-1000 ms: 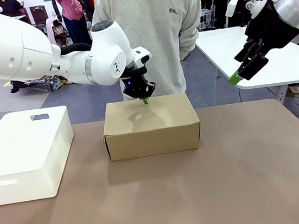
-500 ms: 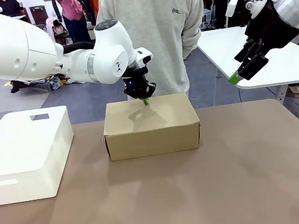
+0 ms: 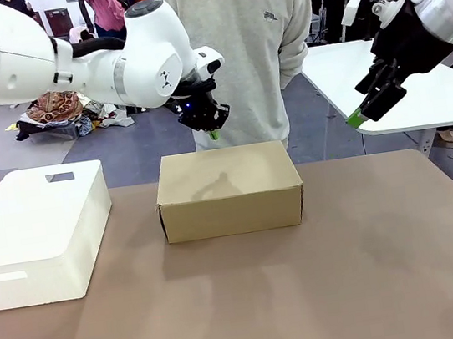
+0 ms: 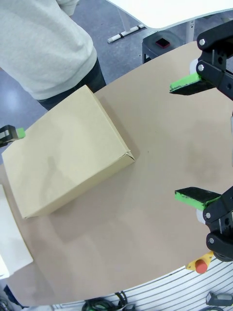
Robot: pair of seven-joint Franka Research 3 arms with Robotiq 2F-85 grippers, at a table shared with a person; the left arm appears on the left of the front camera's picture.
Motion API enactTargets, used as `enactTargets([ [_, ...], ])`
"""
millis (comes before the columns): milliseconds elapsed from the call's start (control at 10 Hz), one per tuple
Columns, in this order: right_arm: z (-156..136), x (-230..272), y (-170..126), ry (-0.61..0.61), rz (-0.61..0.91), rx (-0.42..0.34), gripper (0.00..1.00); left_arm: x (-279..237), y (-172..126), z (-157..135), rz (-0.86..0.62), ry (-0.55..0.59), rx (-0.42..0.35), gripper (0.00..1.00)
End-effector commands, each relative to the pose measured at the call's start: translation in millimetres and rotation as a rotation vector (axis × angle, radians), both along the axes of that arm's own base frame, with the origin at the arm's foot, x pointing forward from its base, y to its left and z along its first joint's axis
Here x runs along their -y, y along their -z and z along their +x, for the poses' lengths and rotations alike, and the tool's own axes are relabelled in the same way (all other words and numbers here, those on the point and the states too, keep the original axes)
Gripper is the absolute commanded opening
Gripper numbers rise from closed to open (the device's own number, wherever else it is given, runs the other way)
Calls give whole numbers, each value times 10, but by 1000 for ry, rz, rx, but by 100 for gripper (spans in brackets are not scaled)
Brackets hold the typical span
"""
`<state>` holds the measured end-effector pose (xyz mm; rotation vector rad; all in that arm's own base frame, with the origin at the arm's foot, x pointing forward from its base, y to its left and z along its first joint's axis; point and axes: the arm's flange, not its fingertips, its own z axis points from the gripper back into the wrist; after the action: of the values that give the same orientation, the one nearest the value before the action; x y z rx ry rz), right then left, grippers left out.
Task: Pack the shoes into the box.
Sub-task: Press down on the lid of the Shoes Box.
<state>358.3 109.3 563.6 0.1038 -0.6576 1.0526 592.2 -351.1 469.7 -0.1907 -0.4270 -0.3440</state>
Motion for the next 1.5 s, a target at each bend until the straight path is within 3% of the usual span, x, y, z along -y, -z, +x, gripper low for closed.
enactTargets([
  [0,29,-33,-48,21,0,-4,100,69,28,28,1,6,9,0],
  [700,29,-33,-48,21,0,-4,100,85,50,13,-2,13,-3,0],
  [1000,29,-33,-48,21,0,-4,100,-299,-275,-694,45,74,18,0],
  [1100,29,-33,-48,21,0,-4,100,-436,-360,-839,66,104,25,5],
  [1400,29,-33,-48,21,0,-4,100,-860,-607,-1150,97,211,90,63],
])
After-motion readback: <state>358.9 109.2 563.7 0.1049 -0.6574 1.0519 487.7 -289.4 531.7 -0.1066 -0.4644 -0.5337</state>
